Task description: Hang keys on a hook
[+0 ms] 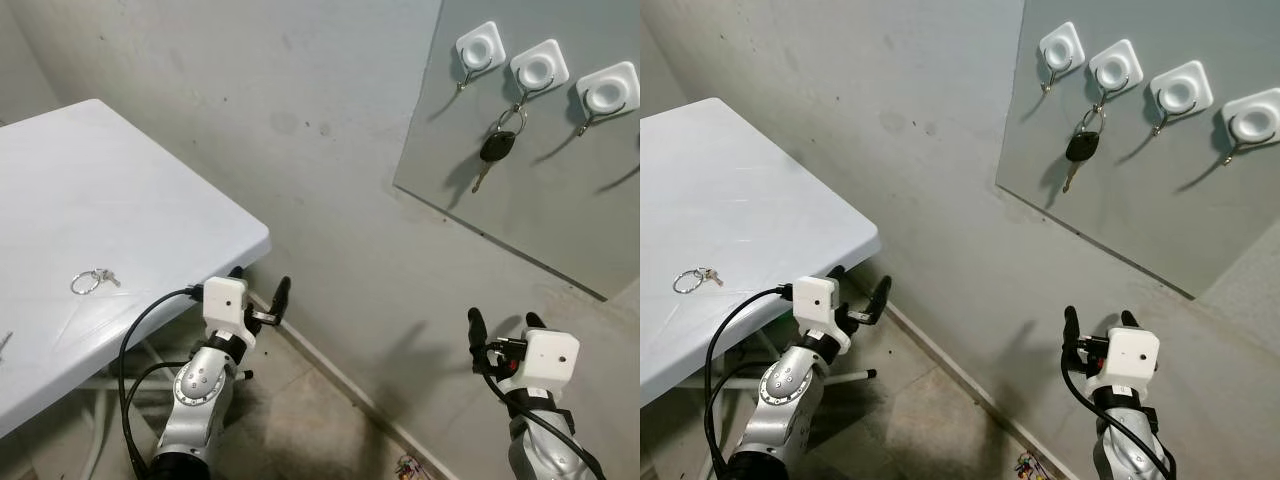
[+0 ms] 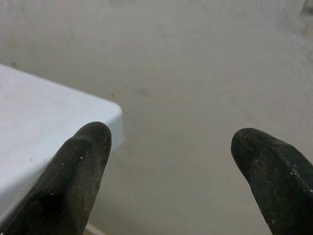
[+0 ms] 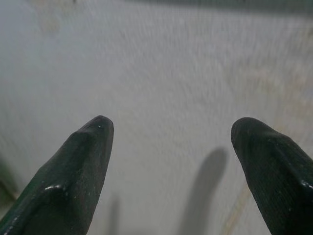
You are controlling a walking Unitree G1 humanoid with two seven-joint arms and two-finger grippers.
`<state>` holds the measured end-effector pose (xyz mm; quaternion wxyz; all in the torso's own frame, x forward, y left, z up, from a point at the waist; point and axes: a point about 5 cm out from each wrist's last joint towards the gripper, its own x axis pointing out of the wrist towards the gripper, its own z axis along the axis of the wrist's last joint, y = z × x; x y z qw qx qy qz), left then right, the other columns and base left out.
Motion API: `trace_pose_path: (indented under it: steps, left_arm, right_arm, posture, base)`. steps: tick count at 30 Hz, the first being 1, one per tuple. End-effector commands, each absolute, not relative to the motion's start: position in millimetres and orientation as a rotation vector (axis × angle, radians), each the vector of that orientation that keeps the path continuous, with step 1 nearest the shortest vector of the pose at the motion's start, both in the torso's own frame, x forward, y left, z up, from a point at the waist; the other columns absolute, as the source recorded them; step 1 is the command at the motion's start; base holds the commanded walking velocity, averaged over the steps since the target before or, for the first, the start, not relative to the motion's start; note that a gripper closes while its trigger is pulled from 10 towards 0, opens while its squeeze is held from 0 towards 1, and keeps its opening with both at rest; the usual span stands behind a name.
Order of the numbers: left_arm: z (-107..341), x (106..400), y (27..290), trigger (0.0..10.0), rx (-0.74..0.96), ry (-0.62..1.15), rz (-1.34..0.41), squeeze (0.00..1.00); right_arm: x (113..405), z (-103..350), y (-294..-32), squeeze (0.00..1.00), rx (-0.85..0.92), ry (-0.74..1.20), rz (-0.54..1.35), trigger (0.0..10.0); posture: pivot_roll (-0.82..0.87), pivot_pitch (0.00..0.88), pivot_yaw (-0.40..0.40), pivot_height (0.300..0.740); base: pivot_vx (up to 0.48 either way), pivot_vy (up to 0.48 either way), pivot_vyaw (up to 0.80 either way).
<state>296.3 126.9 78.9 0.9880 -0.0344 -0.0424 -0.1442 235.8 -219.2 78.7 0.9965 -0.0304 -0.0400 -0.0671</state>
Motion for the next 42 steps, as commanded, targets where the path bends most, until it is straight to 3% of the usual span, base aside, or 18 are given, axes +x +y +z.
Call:
trace_pose_path:
  steps: [1,17,26,42]
  left_arm:
    - [84,293,129,10.0,-0.076,-0.099,-0.287,0.00]
    - [99,295,143,10.0,-0.088,-0.128,-0.243,0.00]
    - [101,297,142,10.0,-0.111,-0.127,-0.248,0.00]
    - [103,298,141,10.0,-0.096,-0.133,-0.241,0.00]
  right_arm:
    - [235,89,-215,0.00,-0.059,-0.111,-0.132,10.0]
    - [236,102,-208,0.00,-0.048,-0.133,-0.131,10.0]
    - [239,104,-207,0.00,-0.048,-0.135,-0.124,10.0]
    - [242,107,-207,0.00,-0.053,-0.134,-0.106,10.0]
  posture:
    - [0.02,0.097,-0.034,0.740]
    - [0.03,0.102,-0.034,0.740]
    - [0.03,0.098,-0.033,0.740]
    - [0.03,0.083,-0.042,0.740]
  base:
    - [0.000,0.000,0.80]
    - [0.000,0.000,0.80]
    - [0.000,0.236,0.80]
    - [0.000,0.000,0.80]
